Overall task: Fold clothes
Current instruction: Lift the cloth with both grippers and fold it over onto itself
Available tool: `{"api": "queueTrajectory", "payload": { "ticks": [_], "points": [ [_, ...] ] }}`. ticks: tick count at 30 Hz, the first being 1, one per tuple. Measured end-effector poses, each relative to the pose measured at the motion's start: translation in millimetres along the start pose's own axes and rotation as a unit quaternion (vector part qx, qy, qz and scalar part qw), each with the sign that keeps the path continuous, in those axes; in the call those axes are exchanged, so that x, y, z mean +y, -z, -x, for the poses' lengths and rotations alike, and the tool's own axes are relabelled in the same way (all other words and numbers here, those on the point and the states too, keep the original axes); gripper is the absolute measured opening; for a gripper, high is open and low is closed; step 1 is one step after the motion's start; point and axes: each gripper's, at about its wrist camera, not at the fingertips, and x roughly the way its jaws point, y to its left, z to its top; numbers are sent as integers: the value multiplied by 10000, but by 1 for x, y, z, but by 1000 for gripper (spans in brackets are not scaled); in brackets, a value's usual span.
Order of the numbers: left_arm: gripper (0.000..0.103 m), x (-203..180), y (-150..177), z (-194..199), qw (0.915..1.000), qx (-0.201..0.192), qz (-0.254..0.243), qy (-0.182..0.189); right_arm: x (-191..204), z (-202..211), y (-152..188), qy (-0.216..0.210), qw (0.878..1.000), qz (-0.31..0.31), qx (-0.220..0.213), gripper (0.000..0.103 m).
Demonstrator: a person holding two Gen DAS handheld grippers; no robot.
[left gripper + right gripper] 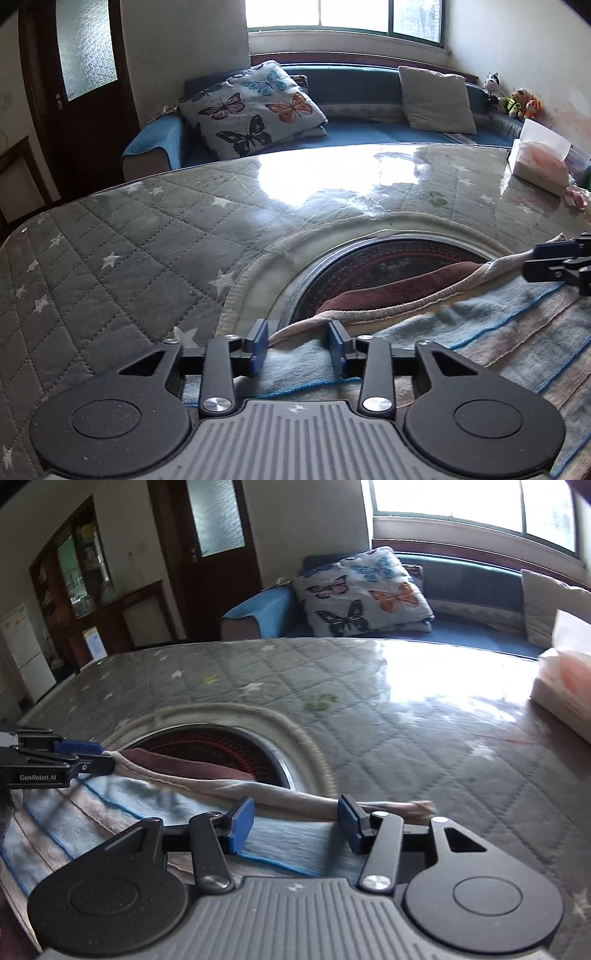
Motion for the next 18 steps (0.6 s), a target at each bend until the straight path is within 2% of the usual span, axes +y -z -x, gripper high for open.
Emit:
{"api": "queueTrajectory", "payload": {
  "ticks": [4, 7, 9, 12, 15, 18],
  "points": [
    [52, 2, 2, 2, 9999, 1, 66, -77, -10, 3, 0, 133, 9999, -39, 6, 51],
    [62, 4, 3, 7, 9998, -19, 102, -153, -14, 9, -1, 222, 9997, -122, -32, 52],
    [73, 4, 5, 12, 9997, -54, 115, -221, -14, 14, 0, 254, 9996, -98, -41, 54],
    [84, 0, 10, 20, 9996, -94, 63, -262, -4, 17, 4, 249, 9997, 57, 11, 65],
    [92, -7, 16, 28, 9995, -141, -36, -289, 13, 15, 10, 228, 9992, 327, 89, 72],
    [94, -16, 20, 33, 9993, -177, -163, -299, 32, 9, 11, 154, 9984, 524, 124, 80]
  ]
}}
